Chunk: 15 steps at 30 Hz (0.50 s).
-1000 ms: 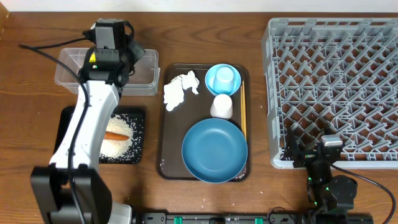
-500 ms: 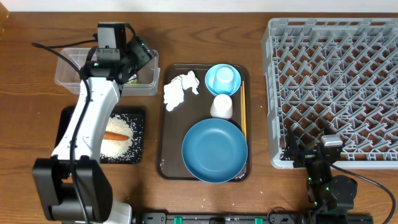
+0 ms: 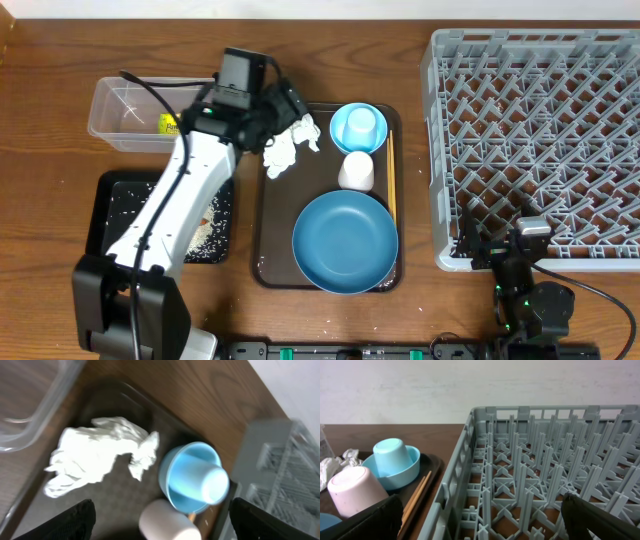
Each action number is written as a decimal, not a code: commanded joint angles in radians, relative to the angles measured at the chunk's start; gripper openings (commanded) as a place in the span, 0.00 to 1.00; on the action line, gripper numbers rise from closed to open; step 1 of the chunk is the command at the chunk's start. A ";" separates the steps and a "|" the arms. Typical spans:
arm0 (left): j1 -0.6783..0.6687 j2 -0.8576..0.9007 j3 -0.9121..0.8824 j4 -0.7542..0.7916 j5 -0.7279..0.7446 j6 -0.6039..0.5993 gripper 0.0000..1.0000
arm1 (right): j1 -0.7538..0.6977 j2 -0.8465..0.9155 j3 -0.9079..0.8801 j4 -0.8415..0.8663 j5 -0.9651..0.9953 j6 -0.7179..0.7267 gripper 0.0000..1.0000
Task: Sort waste into correct bins and load items into the dishwasher rack
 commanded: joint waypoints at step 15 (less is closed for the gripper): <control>-0.120 0.180 0.002 0.114 -0.406 0.169 0.88 | -0.018 0.001 -0.002 -0.003 0.005 -0.012 0.99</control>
